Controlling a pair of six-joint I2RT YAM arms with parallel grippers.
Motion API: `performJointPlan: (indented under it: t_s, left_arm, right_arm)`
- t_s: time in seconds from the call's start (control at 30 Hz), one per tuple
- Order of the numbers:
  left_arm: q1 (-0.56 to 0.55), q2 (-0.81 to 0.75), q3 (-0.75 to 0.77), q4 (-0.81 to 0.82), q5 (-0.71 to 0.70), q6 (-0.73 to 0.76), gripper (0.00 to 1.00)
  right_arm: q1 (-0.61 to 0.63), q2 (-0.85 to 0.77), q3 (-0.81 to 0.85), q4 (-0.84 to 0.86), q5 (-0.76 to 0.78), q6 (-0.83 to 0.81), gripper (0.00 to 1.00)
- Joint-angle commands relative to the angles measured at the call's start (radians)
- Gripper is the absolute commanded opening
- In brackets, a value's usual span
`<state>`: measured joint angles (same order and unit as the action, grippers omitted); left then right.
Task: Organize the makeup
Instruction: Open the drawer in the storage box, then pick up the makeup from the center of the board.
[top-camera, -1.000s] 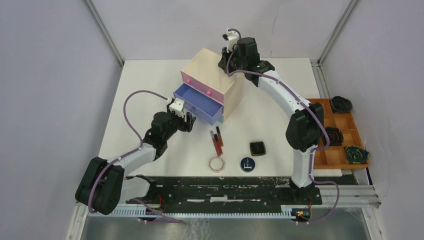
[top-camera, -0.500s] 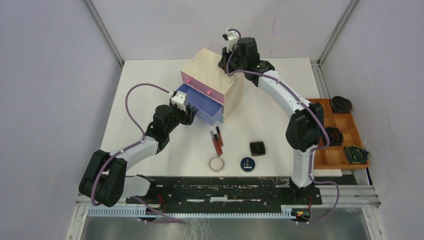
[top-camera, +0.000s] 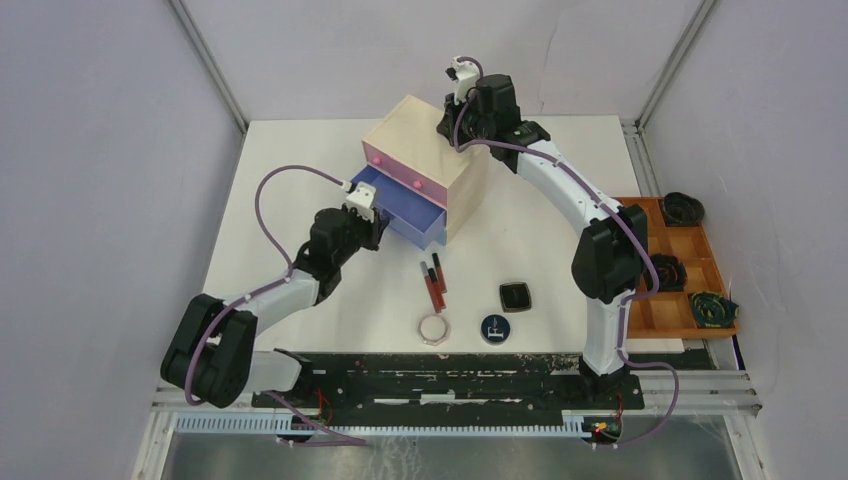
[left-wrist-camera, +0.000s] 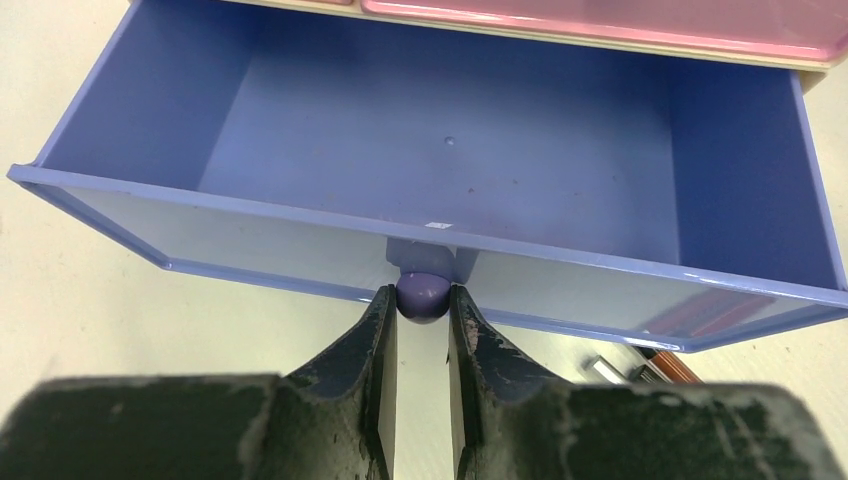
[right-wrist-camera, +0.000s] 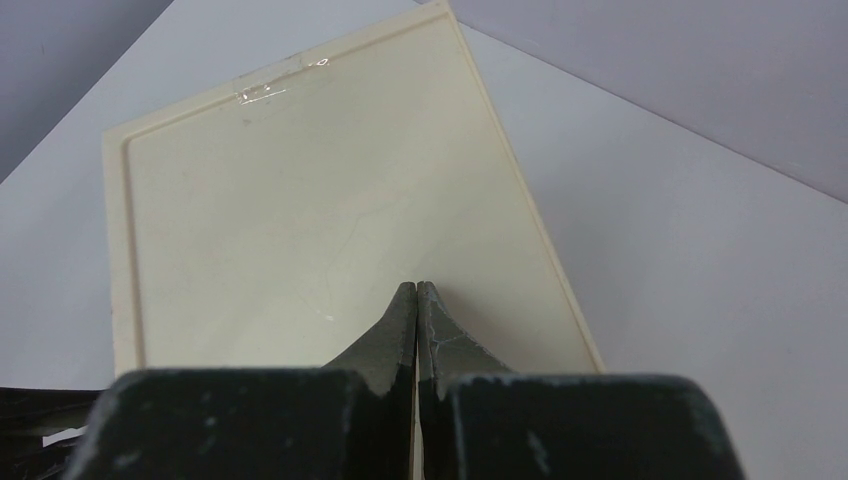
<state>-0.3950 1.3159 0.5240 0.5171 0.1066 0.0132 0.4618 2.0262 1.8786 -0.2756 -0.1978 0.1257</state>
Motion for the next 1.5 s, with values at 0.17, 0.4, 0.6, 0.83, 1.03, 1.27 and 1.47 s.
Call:
performJointPlan:
  t_s: [0.17, 0.4, 0.6, 0.83, 1.03, 1.27, 1.47]
  left_arm:
    - [0.015, -0.117, -0.036, -0.008, -0.136, 0.079, 0.04]
    - [0.016, -0.129, -0.064, -0.008, -0.141, 0.072, 0.04]
    - [0.019, -0.098, -0.077, -0.002, -0.145, 0.061, 0.06]
    - [0.021, -0.121, -0.107, 0.041, -0.172, 0.031, 0.6]
    - [0.021, -0.179, -0.124, 0.048, -0.189, 0.014, 0.73]
    - [0.021, -0.292, -0.178, 0.047, -0.062, -0.09, 0.93]
    - [0.015, -0.38, -0.272, 0.052, 0.015, -0.18, 0.93]
  right_arm:
    - [-0.048, 0.167, -0.137, -0.476, 0.136, -0.038, 0.01]
    - [-0.048, 0.166, -0.141, -0.476, 0.136, -0.038, 0.0]
    - [-0.048, 0.166, -0.142, -0.477, 0.138, -0.038, 0.01]
    - [-0.049, 0.173, -0.142, -0.477, 0.138, -0.038, 0.02]
    - [-0.048, 0.172, -0.136, -0.48, 0.133, -0.037, 0.02]
    - [-0.049, 0.173, -0.132, -0.483, 0.133, -0.033, 0.04]
    - [-0.048, 0.165, -0.149, -0.483, 0.142, -0.029, 0.04]
